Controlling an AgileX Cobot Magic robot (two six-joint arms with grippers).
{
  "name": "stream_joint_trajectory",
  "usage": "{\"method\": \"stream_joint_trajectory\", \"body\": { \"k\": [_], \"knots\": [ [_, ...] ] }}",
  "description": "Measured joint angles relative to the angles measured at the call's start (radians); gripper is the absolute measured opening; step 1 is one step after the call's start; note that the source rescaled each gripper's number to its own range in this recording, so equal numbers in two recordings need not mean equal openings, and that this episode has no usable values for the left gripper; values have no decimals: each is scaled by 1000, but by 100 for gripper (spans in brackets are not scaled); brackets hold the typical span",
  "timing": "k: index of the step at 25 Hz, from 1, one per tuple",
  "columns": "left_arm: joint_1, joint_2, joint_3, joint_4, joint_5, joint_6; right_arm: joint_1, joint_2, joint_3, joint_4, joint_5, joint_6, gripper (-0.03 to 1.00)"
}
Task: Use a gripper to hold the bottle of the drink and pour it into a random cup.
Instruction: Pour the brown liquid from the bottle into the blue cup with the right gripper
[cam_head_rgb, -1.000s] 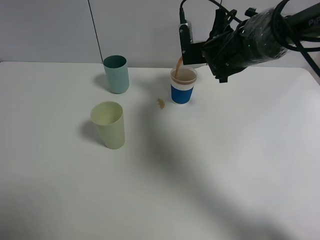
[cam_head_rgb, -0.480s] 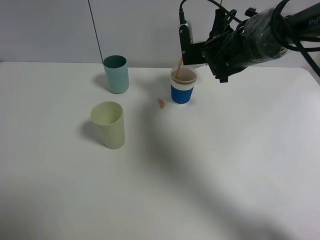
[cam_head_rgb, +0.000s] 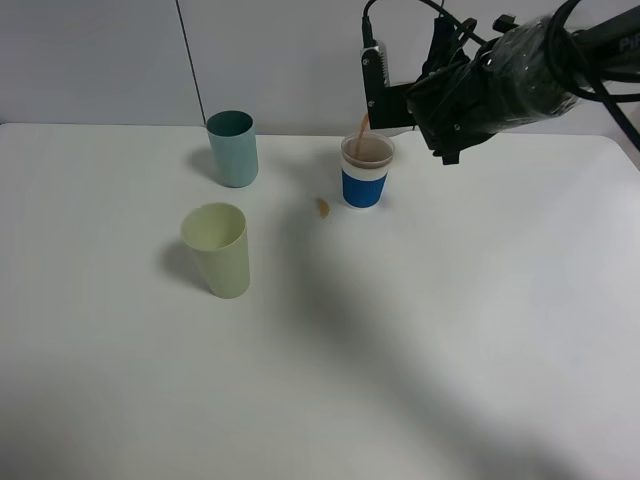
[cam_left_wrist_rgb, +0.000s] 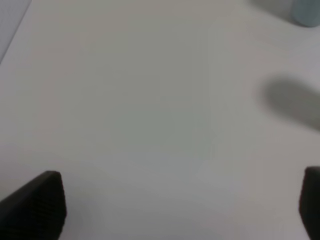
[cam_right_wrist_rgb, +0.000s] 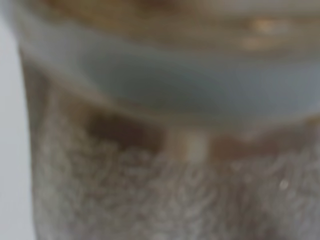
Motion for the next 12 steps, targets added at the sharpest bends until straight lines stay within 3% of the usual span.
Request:
{"method": "stream_joint_trajectory", "body": {
  "k": [12],
  "knots": [
    [0, 0, 0, 0, 0, 0, -1, 0, 0, 0, 4, -63, 1]
  ]
}}
